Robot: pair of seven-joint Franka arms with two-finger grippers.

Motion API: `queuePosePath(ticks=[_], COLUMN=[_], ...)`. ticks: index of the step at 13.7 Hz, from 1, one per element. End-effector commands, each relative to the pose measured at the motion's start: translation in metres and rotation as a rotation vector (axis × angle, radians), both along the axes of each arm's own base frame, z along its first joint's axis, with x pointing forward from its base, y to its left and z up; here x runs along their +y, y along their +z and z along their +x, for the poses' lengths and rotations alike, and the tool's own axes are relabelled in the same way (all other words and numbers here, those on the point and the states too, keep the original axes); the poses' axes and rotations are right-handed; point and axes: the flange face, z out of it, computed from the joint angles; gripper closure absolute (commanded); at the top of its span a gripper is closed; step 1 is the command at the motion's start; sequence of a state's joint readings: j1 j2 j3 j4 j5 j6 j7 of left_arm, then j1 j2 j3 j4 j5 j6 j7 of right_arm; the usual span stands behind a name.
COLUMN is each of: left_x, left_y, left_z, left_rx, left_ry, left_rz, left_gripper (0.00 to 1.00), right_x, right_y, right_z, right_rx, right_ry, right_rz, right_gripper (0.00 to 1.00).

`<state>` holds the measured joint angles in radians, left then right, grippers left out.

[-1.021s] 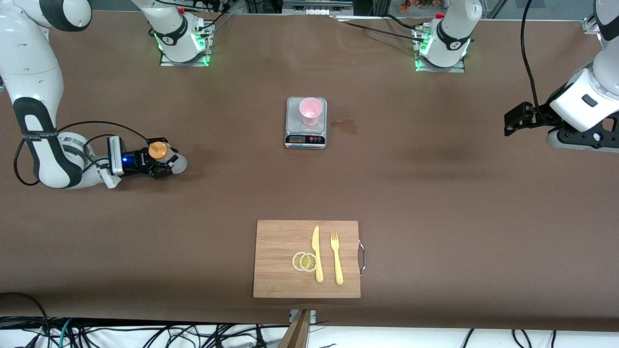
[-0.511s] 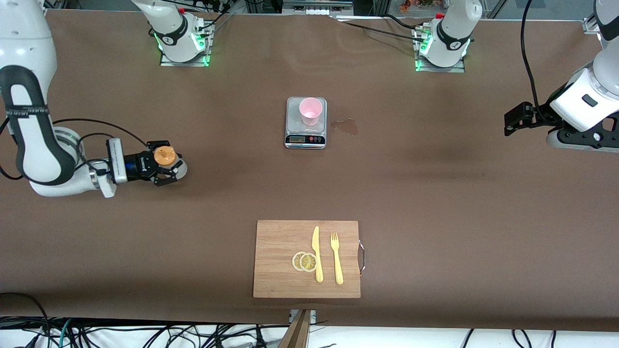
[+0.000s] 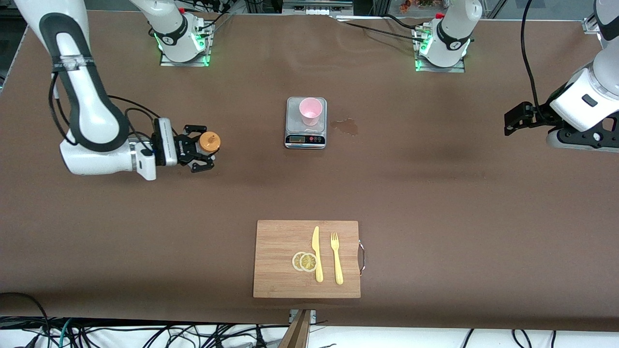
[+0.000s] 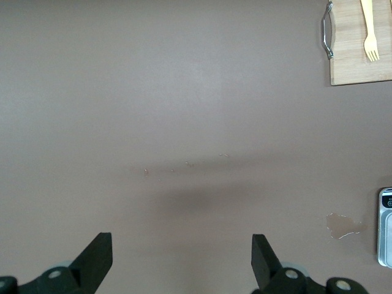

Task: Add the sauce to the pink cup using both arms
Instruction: 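Lift the sauce bottle with the right gripper toward the pink cup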

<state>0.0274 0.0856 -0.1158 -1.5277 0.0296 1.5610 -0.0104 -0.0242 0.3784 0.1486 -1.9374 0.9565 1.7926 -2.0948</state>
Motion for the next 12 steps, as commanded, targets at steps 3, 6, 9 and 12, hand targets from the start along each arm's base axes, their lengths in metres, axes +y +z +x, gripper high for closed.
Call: queuePosePath(ticks=[3,6,9,12], left_x=[0.003,0.003,0.003,0.003], left_y=[0.007,0.008,0.009,0.007], left_z=[0.001,-0.001,-0.001,-0.001], left_rx=[0.005,0.01,0.009,0.016], left_ry=[-0.016,-0.018,-0.019,-0.019], left_rz=[-0.007,-0.006,-0.008,-0.007], left_gripper=[0.0,0.0,0.0,0.0], right_x=[0.052,0.086,0.117,0.158], right_y=[0.024,0.01,0.011,0.014], right_z=[-0.026,-0.046,-0.064,-0.084], right_rx=[-0.034,-0.054,-0.027,0.002], right_ry=[0.021,0.072,0.107,0.101], right_rz=[-0.207,-0.34,-0.508,-0.633], right_gripper=[0.87,0.87,0.87,0.87])
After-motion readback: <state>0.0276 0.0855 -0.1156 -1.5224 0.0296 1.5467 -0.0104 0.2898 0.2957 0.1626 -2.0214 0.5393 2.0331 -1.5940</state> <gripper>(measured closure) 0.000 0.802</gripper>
